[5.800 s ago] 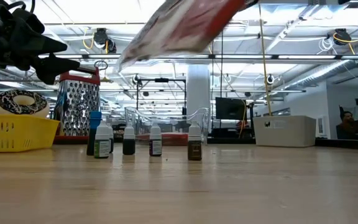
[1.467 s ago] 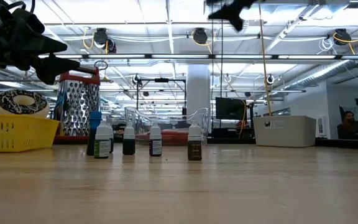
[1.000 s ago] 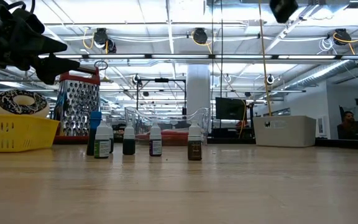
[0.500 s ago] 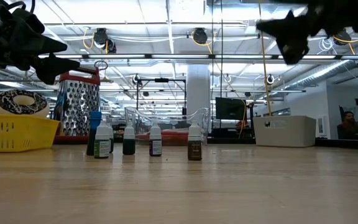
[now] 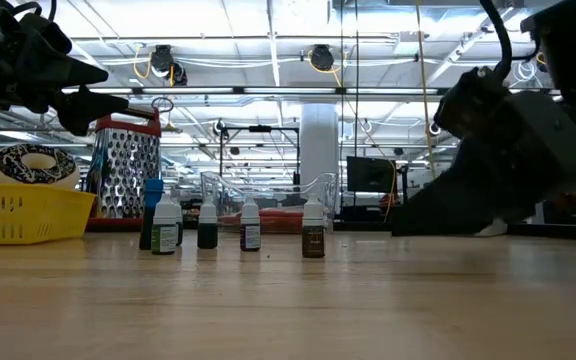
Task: Pick & Place Food Item
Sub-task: Put the yellow food coloring bottle into the white bin
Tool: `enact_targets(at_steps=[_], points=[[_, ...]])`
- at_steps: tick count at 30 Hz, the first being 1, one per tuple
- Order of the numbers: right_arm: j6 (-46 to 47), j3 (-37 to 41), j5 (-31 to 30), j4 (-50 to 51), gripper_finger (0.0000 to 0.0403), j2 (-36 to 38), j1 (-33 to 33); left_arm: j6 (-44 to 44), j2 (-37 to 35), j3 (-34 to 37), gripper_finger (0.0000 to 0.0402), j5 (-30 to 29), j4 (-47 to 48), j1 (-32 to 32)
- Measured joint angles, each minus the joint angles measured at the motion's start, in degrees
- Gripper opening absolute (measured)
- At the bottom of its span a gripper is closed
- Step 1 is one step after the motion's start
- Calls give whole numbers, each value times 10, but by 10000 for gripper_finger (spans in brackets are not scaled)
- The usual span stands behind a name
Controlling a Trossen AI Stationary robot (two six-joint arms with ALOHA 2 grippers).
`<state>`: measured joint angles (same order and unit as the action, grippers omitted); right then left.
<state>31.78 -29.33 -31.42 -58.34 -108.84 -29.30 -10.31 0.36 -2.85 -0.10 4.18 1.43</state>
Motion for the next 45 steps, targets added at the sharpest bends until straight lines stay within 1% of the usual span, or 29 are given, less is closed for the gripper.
enact_targets(at_steps=[4,9,12,16,17,22,24,31,39,42,45], points=[[-57,-44,1,-14,187,-44,2,0,0,0,280,0,0,0],[-127,-107,2,5,187,-83,17,0,0,0,280,0,0,0],[-133,-125,2,27,187,-96,33,0,0,0,280,0,0,0],[-125,-127,3,39,187,-101,54,0,0,0,280,0,0,0],[-126,-126,10,37,187,-101,60,0,0,0,280,0,0,0],[-131,-125,99,23,185,-100,89,0,0,0,280,0,0,0],[-134,-125,122,18,181,-100,96,0,0,0,280,0,0,0],[-154,-125,148,18,151,-100,110,0,0,0,280,0,-1,0],[-193,-125,168,-1,90,-102,110,-11,0,0,280,0,-17,0],[-224,-124,178,-22,70,-102,111,-54,0,0,280,0,-40,0],[-255,-124,175,-58,60,-102,115,-106,0,0,280,0,-75,0]])
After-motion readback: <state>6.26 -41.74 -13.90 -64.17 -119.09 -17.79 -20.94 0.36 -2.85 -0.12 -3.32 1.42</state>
